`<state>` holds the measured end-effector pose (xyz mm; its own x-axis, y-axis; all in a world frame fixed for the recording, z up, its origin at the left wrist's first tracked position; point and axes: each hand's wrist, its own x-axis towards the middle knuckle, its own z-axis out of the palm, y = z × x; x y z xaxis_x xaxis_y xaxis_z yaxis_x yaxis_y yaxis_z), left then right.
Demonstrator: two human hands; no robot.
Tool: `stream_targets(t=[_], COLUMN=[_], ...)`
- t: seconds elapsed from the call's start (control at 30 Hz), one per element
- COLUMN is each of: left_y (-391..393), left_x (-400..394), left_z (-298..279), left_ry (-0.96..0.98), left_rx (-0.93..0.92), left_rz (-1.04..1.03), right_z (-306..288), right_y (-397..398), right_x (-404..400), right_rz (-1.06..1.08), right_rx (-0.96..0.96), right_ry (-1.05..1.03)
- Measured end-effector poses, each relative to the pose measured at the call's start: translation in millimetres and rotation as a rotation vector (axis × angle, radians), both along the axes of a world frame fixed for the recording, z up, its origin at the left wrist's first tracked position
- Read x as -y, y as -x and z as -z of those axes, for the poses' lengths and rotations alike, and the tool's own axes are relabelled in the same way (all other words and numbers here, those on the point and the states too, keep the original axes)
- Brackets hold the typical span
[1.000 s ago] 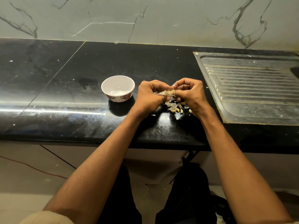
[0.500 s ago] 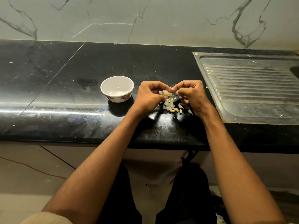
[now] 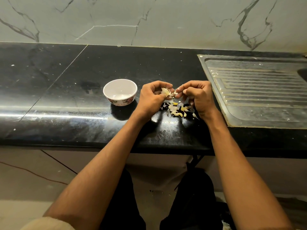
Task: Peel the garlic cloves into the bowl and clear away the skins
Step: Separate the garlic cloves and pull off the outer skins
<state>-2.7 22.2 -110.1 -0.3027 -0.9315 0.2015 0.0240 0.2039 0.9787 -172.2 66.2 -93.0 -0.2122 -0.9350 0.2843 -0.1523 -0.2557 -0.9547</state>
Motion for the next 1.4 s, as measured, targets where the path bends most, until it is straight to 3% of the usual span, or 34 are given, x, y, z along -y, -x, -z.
stream_targets(t=[0.4, 0.8, 1.4], left_y=[-0.1, 2.4, -0.5], left_x=[4.3, 1.6, -1.0], left_z=[5.2, 5.8, 2.9], left_ry=[0.021, 0.102, 0.045], left_rx=[0.009, 0.103, 0.016], left_rz=[0.073, -0.108, -0.074], right_z=[11.5, 13.0, 14.2], right_y=[-4.7, -4.1, -0.4], right_x=[7.9, 13.2, 12.2], right_rz=[0.055, 0.108, 0.074], right_rx=[-0.407, -0.367, -0.281], right_ry=[0.031, 0.059, 0.078])
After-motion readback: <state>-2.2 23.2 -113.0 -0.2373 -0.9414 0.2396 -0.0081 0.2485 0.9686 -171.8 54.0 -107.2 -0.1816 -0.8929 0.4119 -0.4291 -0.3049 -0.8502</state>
